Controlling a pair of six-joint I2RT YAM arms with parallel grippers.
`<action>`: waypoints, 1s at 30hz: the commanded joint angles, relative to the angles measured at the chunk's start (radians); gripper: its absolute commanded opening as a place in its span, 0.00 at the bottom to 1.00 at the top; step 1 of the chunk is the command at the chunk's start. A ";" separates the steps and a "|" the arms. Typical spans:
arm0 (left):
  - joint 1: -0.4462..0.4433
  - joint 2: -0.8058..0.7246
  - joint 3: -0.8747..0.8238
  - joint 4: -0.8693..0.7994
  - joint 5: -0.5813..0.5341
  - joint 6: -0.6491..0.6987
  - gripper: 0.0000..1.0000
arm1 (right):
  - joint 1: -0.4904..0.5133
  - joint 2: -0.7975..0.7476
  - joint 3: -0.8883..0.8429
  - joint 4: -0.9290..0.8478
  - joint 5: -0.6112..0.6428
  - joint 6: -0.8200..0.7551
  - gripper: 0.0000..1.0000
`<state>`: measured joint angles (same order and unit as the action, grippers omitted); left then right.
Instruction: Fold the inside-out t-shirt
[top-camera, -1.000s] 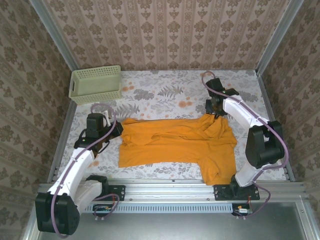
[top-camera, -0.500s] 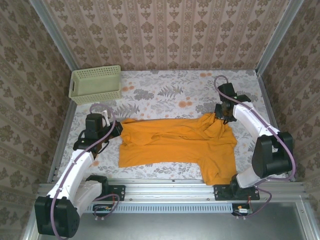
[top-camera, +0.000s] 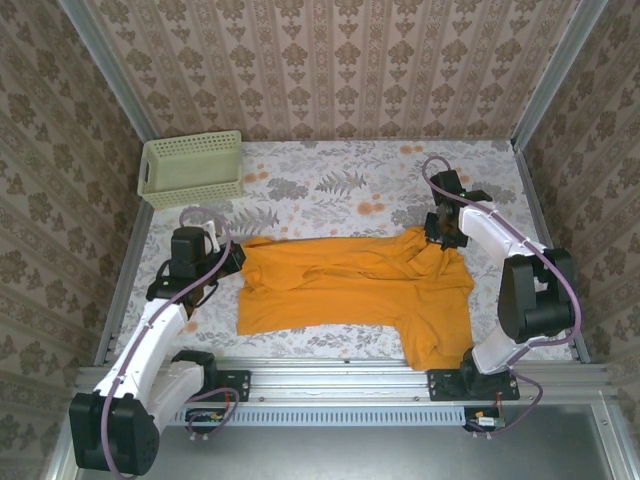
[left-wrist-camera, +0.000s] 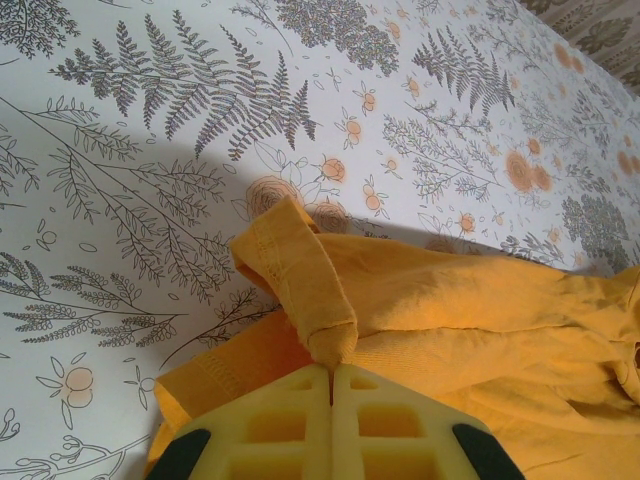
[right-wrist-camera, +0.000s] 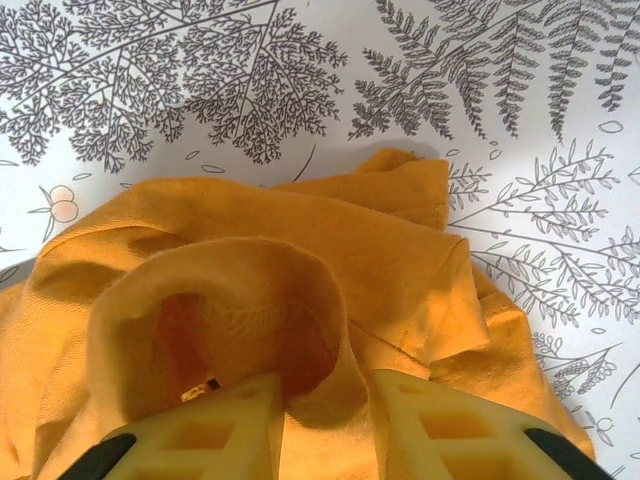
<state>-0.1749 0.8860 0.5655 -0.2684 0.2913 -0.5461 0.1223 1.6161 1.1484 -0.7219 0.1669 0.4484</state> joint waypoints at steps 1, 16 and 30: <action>0.006 -0.006 0.000 0.000 0.008 -0.006 0.00 | 0.004 -0.005 -0.003 -0.037 0.055 0.015 0.26; 0.006 -0.008 -0.007 0.003 0.008 -0.008 0.00 | 0.005 -0.076 -0.040 -0.088 0.141 0.027 0.21; 0.006 -0.007 -0.003 0.008 0.008 -0.012 0.00 | 0.050 0.014 -0.006 -0.041 0.095 0.045 0.42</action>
<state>-0.1749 0.8864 0.5655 -0.2684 0.2913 -0.5465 0.1711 1.5929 1.1172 -0.7582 0.2512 0.4759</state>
